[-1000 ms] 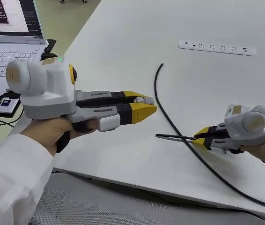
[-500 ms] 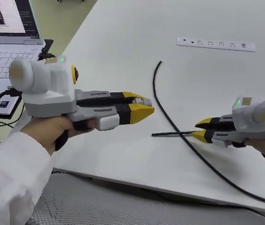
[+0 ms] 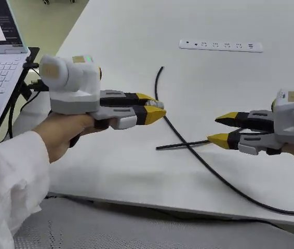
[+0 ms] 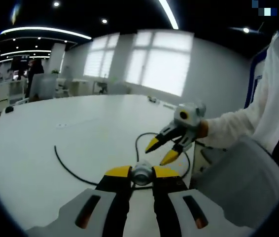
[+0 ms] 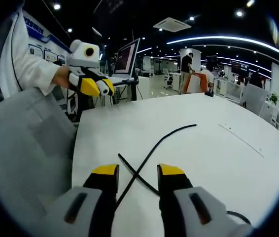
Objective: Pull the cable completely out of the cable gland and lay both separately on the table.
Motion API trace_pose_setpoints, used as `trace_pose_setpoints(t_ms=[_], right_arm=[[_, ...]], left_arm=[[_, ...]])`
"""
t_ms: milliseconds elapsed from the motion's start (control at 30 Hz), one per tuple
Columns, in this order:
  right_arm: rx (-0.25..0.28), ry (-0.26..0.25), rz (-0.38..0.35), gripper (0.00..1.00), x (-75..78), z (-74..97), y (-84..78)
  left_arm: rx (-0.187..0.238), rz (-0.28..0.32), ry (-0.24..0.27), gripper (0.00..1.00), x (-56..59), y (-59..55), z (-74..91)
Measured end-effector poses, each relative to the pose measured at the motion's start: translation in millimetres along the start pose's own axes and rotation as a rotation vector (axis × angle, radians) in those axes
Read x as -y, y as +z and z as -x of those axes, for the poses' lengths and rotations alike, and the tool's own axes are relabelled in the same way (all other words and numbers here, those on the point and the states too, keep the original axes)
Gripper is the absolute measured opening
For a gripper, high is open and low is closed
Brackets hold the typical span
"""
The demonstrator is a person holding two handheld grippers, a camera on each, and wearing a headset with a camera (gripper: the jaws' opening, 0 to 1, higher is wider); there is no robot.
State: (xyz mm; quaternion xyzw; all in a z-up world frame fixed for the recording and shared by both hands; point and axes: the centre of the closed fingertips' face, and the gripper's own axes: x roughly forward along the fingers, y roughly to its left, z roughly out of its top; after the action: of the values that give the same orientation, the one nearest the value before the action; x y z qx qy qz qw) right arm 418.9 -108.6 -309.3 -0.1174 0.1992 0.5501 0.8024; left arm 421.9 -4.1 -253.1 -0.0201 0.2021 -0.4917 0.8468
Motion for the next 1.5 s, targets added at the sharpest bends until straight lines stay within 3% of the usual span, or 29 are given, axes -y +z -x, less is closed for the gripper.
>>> trace_pose_setpoints(t_ms=[167, 233, 333, 500, 567, 800, 1000, 1367, 1500], right_arm=[[0.047, -0.049, -0.027, 0.37, -2.5, 19.5, 12.5], [0.070, -0.067, -0.056, 0.36, -4.5, 29.5, 17.0], [0.084, -0.120, -0.067, 0.38, -5.1, 45.9, 18.8], [0.113, -0.186, -0.112, 0.46, -7.8, 66.9, 16.9], [0.112, -0.202, -0.147, 0.46, -8.7, 71.9, 11.9], [0.090, -0.269, -0.209, 0.48, -13.7, 85.1, -2.5], [0.154, -0.373, -0.295, 0.47, -5.9, 101.7, -5.7], [0.154, -0.414, -0.314, 0.47, -15.3, 122.2, -13.1], [0.164, -0.421, -0.310, 0.48, -16.5, 127.1, -9.8]], left_arm=[[-0.058, -0.029, 0.012, 0.18, -14.1, -29.3, -23.8], [-0.103, -0.035, 0.020, 0.18, -20.6, -48.8, -34.6], [-0.143, -0.029, 0.037, 0.18, -30.7, -68.1, -46.2], [-0.169, -0.005, 0.060, 0.18, -41.5, -87.0, -59.8], [-0.178, -0.025, 0.079, 0.18, -46.1, -92.7, -63.0], [-0.206, -0.013, 0.090, 0.18, -51.1, -112.7, -74.4], [-0.232, -0.027, 0.098, 0.18, -53.6, -121.3, -78.5], [-0.233, -0.020, 0.132, 0.19, -54.4, -122.4, -77.7], [-0.220, -0.019, 0.140, 0.24, -51.7, -112.6, -70.7]])
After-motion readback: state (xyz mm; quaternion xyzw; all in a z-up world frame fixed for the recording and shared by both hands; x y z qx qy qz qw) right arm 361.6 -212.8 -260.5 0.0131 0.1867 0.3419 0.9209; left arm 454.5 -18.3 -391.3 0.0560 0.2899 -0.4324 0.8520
